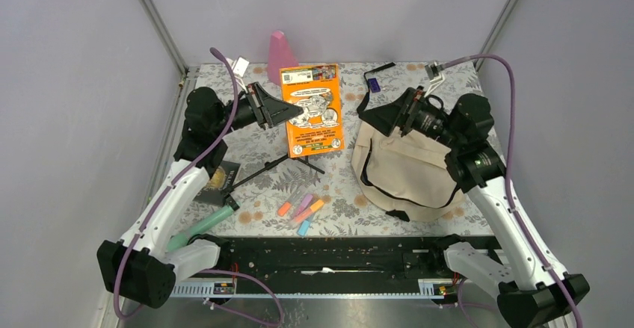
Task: Pack the student bag
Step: Pick up the book from the center of the board.
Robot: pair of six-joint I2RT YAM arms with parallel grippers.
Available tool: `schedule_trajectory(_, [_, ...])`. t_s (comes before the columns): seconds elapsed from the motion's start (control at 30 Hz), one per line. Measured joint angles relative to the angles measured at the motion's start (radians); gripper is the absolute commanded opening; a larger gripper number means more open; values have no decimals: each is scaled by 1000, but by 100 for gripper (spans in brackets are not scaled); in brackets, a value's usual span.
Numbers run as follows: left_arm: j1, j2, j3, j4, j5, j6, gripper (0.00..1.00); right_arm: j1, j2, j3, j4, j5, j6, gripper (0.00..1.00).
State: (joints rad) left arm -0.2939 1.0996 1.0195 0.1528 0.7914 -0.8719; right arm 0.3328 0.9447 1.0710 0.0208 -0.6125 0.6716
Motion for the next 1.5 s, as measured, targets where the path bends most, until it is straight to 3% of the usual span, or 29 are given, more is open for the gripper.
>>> schedule_trajectory(0.2, [-9, -39, -47, 53, 77, 4, 0, 19, 51, -63, 43, -63, 62, 100])
schedule_trajectory(0.53, [-119, -58, -68, 210, 179, -39, 0, 172, 100, -84, 126, -62, 75, 100])
schedule_trajectory(0.93, [-141, -106, -81, 278, 189, -52, 0, 206, 140, -119, 334, -162, 169, 96])
schedule_trajectory(1.13, [-191, -96, -75, 313, 196, -43, 0, 247, 157, -119, 441, -219, 233, 70])
schedule_trajectory(1.33, [-196, -97, -63, 237, 179, 48, 0, 249, 157, -119, 493, -227, 274, 48])
schedule_trajectory(1.37, [-196, -97, -62, 226, 175, 62, 0, 249, 157, -119, 492, -227, 277, 40])
schedule_trajectory(1.47, [-197, -97, -62, 193, 158, 89, 0, 249, 152, -119, 489, -227, 268, 0])
schedule_trajectory(1.5, [-197, -97, -62, 183, 151, 80, 2, 249, 149, -119, 485, -225, 256, 0])
